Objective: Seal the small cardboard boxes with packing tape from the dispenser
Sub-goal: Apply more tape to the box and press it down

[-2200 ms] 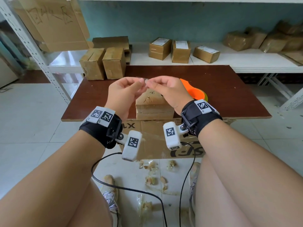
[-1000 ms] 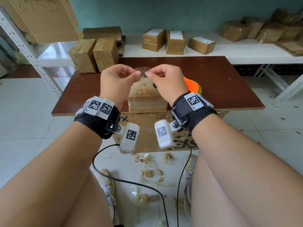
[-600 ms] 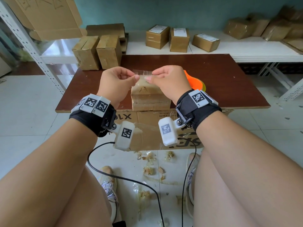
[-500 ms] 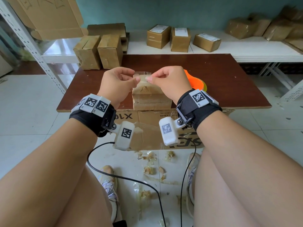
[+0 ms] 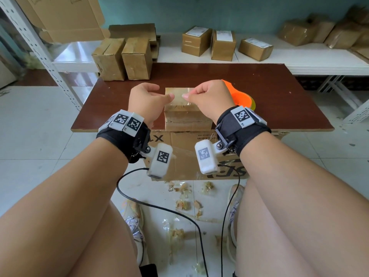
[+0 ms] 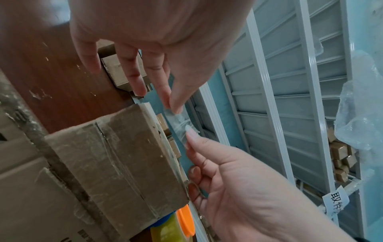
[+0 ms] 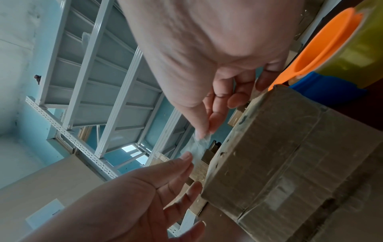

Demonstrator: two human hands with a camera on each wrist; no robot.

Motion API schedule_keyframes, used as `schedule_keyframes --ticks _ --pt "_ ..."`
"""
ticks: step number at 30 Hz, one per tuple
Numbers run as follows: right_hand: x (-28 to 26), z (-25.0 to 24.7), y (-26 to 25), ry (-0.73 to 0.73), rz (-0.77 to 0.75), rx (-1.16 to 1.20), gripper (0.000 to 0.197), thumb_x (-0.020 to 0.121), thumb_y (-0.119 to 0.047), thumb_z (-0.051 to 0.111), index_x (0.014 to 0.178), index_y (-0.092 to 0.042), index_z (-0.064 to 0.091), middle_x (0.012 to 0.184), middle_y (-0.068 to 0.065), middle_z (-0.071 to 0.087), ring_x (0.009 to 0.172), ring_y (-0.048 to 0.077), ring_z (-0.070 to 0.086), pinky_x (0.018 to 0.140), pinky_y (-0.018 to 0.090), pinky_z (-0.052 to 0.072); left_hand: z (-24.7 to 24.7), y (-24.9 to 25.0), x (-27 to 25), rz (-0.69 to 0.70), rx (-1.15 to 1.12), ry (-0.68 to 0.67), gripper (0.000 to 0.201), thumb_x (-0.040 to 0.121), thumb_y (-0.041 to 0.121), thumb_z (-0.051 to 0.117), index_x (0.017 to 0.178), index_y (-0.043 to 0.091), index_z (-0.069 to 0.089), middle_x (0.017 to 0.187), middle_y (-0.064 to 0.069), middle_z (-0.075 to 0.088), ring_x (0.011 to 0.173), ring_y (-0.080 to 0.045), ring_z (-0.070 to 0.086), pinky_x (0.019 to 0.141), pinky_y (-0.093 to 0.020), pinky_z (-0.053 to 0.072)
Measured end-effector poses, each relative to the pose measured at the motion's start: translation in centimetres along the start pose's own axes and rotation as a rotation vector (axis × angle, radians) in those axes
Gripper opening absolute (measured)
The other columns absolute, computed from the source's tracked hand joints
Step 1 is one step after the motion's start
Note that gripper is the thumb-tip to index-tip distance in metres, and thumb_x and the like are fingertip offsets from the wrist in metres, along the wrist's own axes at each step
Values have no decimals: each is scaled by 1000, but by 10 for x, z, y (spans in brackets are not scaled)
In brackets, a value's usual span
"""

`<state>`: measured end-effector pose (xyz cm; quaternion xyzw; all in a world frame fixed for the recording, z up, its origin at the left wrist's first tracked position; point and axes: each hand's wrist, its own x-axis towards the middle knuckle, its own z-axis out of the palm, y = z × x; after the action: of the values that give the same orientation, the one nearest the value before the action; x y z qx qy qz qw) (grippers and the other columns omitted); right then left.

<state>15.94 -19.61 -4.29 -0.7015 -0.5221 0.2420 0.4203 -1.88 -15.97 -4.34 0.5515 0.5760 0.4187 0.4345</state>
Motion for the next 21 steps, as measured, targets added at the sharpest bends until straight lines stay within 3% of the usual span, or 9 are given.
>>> schedule_keyframes --ticks 6,10,21 --pt "1 2 3 0 -9 -110 20 86 -34 85 76 -17 83 87 -8 78 87 10 70 85 33 58 4 -2 2 0 44 4 58 83 25 91 135 19 67 83 8 77 80 -1 70 77 -21 51" --pt "5 2 5 2 7 -148 22 85 -37 87 69 -23 80 83 -9 76 86 11 70 84 34 58 7 -5 5 -1 74 -1 60 81 27 92 135 18 66 88 4 80 81 -4 73 68 -19 47" --pt "8 4 6 16 42 -205 19 82 -43 88 87 -25 83 98 -9 77 97 12 70 91 34 58 11 -7 8 -23 117 34 57 79 30 94 127 18 67 94 4 80 85 -7 74 66 -21 48"
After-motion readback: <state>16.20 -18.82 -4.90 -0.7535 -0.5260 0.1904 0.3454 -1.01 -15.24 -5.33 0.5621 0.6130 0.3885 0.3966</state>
